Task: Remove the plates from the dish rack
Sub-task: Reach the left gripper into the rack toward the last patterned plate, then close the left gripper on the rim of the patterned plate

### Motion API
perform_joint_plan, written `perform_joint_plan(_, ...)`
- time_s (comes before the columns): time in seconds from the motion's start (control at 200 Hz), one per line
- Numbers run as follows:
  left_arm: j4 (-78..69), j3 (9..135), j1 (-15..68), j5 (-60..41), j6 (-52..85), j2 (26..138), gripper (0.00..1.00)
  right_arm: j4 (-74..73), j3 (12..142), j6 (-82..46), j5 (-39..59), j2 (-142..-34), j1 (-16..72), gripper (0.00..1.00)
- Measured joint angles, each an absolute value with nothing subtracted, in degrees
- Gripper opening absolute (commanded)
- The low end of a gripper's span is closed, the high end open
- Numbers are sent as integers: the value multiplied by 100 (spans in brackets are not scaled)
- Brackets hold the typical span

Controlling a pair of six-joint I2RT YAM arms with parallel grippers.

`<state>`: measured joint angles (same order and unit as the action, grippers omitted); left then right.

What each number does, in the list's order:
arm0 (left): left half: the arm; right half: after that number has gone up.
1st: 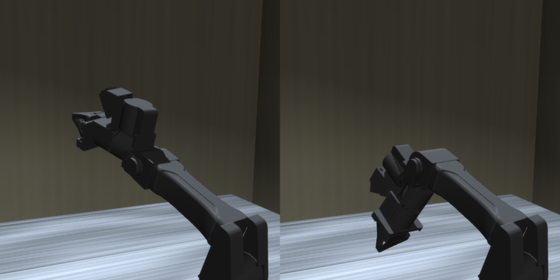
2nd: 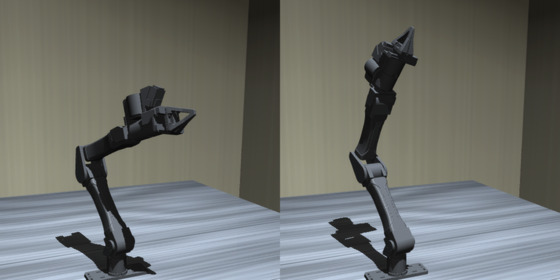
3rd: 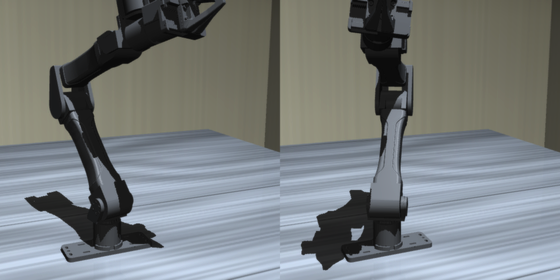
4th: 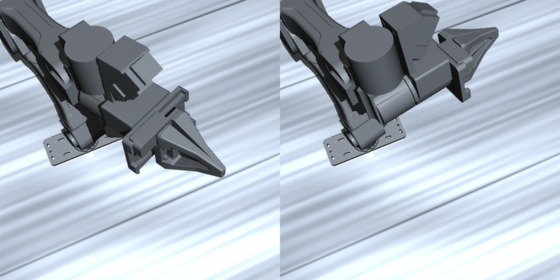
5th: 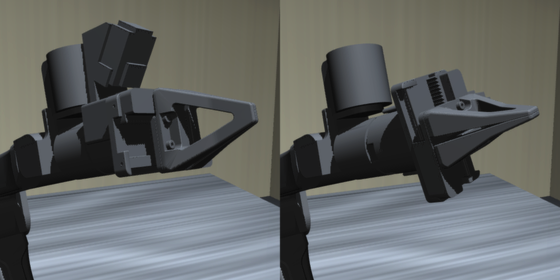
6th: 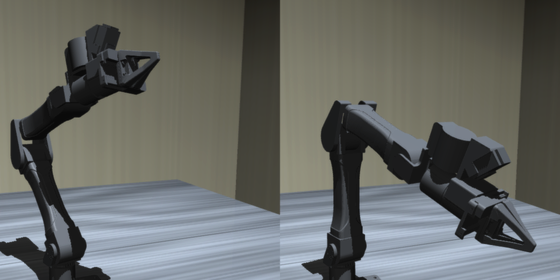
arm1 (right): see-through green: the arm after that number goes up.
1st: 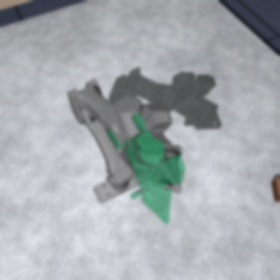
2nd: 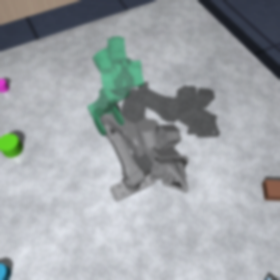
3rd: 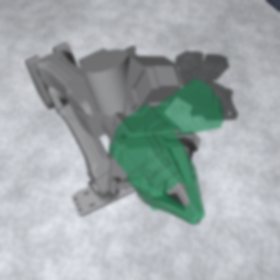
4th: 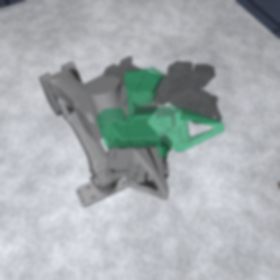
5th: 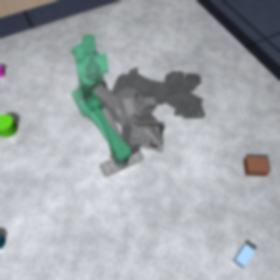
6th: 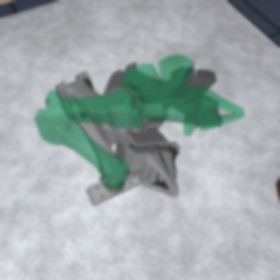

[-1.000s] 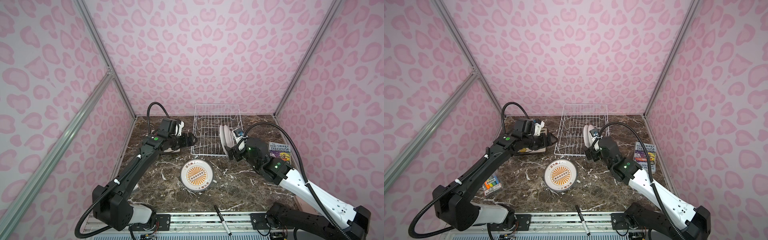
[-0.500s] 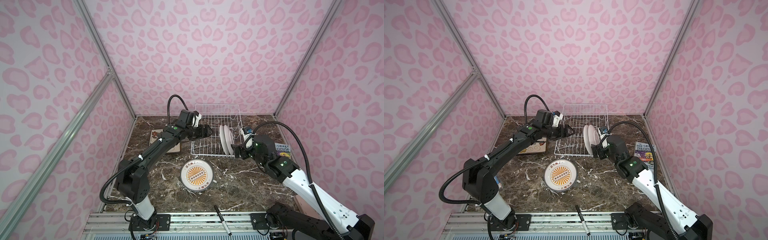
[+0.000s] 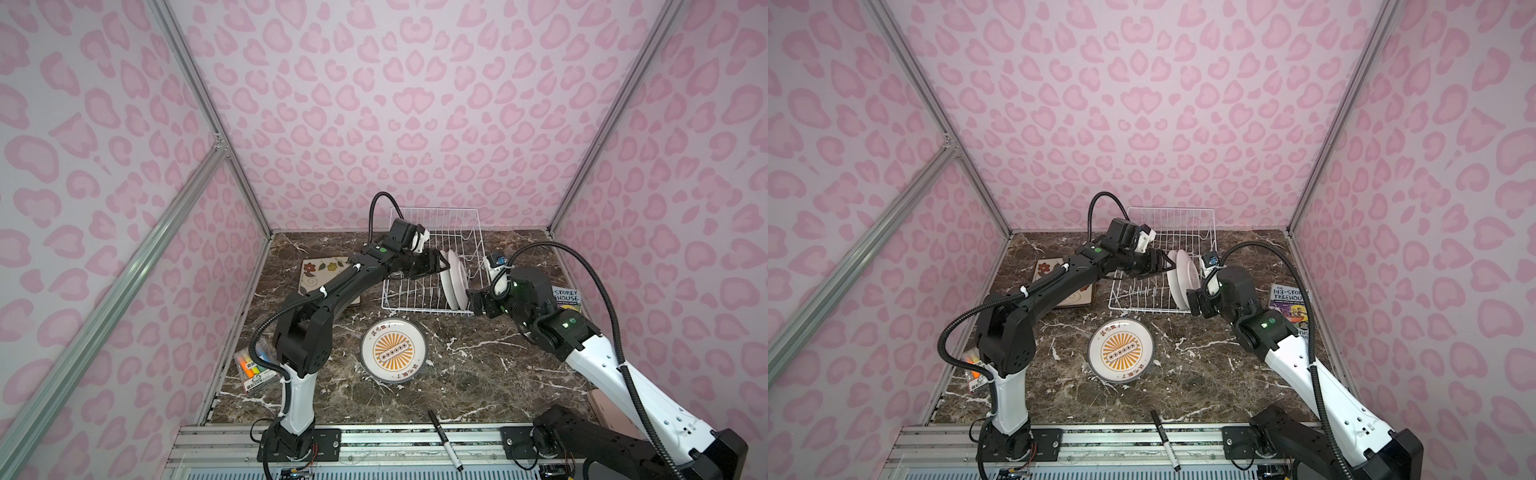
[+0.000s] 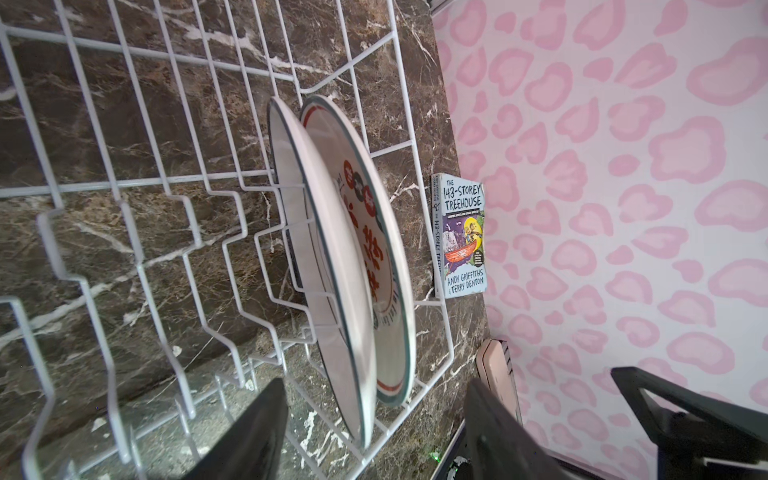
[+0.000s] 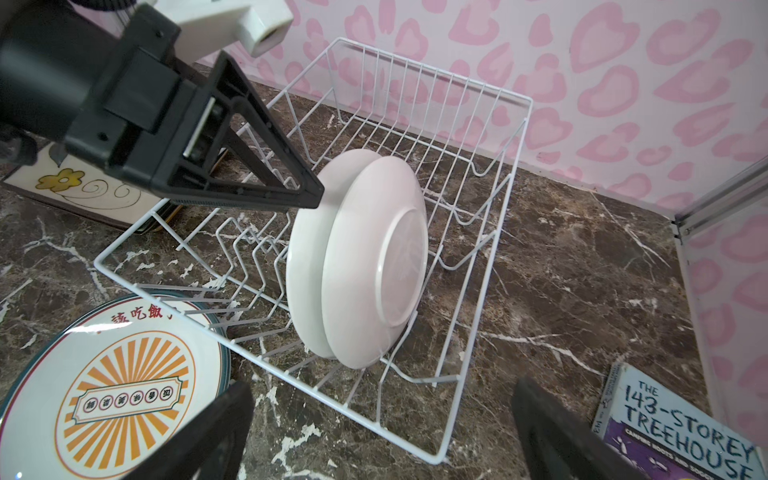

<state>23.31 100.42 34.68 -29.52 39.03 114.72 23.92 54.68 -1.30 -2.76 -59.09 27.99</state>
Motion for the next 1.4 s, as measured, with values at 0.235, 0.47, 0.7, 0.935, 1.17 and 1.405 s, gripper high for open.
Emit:
perform_joint_plan(0.235,2401,10239,3500,-2932,3907,11738,50,2366,5404,-156,-191,-5892,2775,99)
perform_joint_plan(0.47,2530,10409,3533,-2840,3927,12036,48,2349,5363,-191,-148,-5828,2775,99)
perform_joint_plan(0.7,2561,10630,3564,-2783,3959,12202,42,2327,5354,-193,-102,-5815,2764,99)
perform_joint_plan(0.935,2536,10630,3586,-2766,4069,12228,31,2189,5216,-261,-45,-5747,2764,99)
perform_joint_plan(1.17,2482,10628,3597,-2797,4187,12228,30,2043,5050,-349,-51,-5555,2764,99)
perform_joint_plan(1.405,2346,10527,3607,-2816,4244,12197,18,1975,4965,-408,-154,-5463,2764,99)
